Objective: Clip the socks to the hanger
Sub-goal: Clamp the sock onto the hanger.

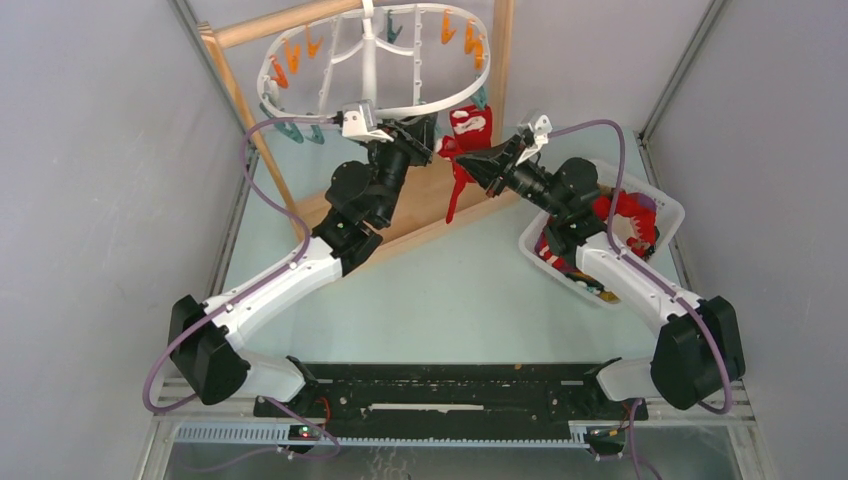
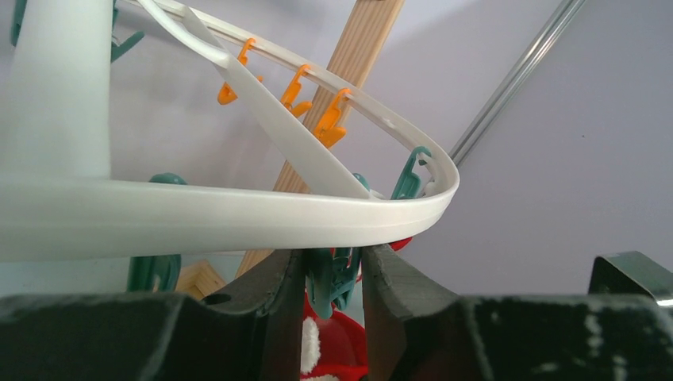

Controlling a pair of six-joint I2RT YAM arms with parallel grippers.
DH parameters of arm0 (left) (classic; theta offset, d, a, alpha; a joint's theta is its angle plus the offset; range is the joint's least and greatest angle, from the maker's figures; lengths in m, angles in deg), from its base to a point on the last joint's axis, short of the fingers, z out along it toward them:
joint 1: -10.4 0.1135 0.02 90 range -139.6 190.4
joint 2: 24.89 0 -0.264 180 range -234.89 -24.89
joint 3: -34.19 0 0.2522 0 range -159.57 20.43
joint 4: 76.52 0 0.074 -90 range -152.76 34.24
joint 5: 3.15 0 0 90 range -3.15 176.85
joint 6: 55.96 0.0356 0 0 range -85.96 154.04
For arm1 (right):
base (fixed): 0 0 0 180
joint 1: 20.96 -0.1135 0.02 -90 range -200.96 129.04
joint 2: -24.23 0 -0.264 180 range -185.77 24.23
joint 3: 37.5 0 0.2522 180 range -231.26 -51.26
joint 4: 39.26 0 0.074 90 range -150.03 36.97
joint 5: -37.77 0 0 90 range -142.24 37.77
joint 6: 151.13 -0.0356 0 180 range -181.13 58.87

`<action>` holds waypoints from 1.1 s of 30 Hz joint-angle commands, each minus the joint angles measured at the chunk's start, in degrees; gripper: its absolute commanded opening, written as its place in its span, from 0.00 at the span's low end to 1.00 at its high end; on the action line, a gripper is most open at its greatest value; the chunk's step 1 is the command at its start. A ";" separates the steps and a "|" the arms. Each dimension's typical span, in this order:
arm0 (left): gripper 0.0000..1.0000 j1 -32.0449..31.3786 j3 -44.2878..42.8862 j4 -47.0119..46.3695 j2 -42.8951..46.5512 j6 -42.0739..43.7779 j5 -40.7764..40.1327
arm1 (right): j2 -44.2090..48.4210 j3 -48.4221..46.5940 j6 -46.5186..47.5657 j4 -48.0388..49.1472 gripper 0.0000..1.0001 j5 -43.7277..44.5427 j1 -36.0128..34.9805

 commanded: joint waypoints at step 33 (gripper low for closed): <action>0.10 1.17 -4.06 3.26 1.64 -4.78 1.90 | -5.39 -9.14 -4.24 3.51 0.00 1.28 -0.54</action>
